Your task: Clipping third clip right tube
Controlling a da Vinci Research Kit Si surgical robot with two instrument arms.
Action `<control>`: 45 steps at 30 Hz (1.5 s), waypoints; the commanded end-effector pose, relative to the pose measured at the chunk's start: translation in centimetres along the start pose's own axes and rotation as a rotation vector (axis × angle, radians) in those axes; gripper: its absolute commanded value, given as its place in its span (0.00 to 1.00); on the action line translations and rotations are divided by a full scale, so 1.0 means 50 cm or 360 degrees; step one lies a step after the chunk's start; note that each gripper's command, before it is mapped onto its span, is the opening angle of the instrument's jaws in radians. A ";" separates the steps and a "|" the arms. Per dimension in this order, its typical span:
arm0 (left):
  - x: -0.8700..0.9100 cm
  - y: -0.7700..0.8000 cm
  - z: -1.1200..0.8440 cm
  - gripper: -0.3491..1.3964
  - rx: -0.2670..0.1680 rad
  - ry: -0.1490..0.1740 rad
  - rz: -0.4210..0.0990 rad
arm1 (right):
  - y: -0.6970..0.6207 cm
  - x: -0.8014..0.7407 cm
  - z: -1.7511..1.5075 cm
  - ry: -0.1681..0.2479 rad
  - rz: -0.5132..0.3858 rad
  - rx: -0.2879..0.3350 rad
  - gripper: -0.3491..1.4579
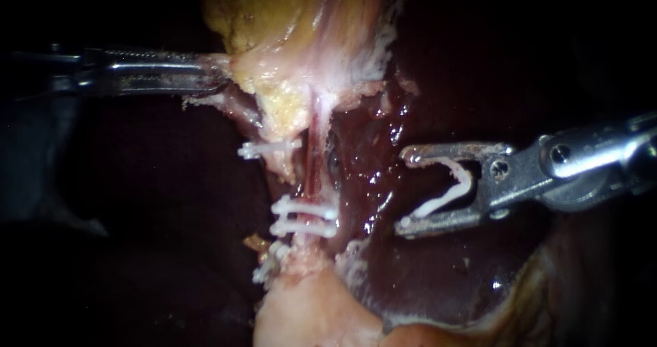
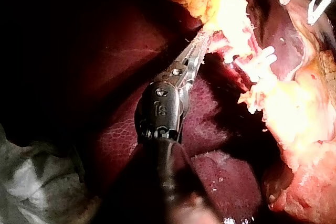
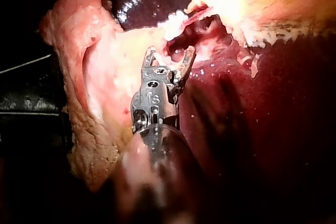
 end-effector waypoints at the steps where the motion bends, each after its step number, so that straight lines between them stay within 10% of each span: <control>1: 0.0004 0.0000 -0.0005 0.00 -0.0004 -0.0001 -0.0001 | 0.0000 0.0000 0.0000 0.0000 0.0000 0.0000 0.47; 15: 0.0121 0.0014 -0.0143 0.00 -0.0012 0.0061 -0.0012 | 0.0002 -0.0001 -0.0002 0.0000 0.0002 -0.0001 0.47; 45: 0.0116 0.0018 -0.0144 0.00 -0.0009 0.0062 -0.0011 | 0.0082 0.0030 0.0244 0.0089 0.0262 0.0073 0.47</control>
